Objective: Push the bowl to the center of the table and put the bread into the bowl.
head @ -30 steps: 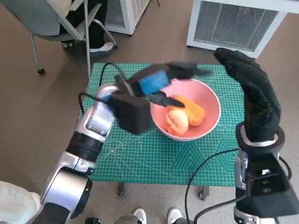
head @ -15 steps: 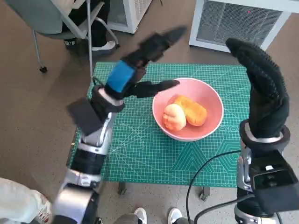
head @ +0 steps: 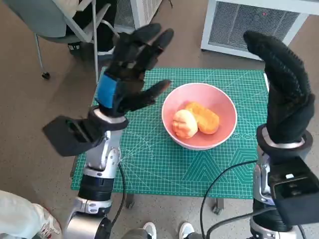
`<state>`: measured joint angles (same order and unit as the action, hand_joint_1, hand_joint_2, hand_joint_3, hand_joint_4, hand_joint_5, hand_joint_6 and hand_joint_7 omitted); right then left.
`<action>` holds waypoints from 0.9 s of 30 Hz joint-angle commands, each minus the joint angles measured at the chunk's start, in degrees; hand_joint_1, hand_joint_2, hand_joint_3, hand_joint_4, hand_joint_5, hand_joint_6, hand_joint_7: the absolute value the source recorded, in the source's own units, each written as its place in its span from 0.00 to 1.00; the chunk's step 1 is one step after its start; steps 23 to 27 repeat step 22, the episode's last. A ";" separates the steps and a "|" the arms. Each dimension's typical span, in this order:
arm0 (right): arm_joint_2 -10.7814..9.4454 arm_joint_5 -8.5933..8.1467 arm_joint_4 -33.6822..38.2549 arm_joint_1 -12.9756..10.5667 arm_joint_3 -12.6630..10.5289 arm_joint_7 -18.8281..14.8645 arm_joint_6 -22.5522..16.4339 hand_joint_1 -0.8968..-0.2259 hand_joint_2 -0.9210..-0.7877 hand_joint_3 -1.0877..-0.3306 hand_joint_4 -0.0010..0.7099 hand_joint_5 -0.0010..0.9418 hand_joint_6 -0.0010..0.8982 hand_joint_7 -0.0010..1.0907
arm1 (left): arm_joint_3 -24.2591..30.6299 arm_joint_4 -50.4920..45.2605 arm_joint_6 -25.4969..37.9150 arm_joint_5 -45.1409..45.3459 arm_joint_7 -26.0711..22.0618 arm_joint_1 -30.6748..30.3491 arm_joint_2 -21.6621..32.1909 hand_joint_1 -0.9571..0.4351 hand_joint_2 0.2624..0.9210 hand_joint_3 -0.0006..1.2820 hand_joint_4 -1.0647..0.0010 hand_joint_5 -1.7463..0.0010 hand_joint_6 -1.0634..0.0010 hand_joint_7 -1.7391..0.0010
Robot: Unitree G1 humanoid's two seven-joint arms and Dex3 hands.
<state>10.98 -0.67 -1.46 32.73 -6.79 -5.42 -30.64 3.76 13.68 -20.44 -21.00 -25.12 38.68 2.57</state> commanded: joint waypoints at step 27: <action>0.45 -1.03 0.87 1.51 0.30 -0.10 2.29 0.52 0.00 0.50 0.50 0.01 0.02 0.64 | -0.25 -5.92 0.71 1.37 0.51 -3.14 -0.16 0.47 0.99 0.29 1.00 0.55 1.00 0.44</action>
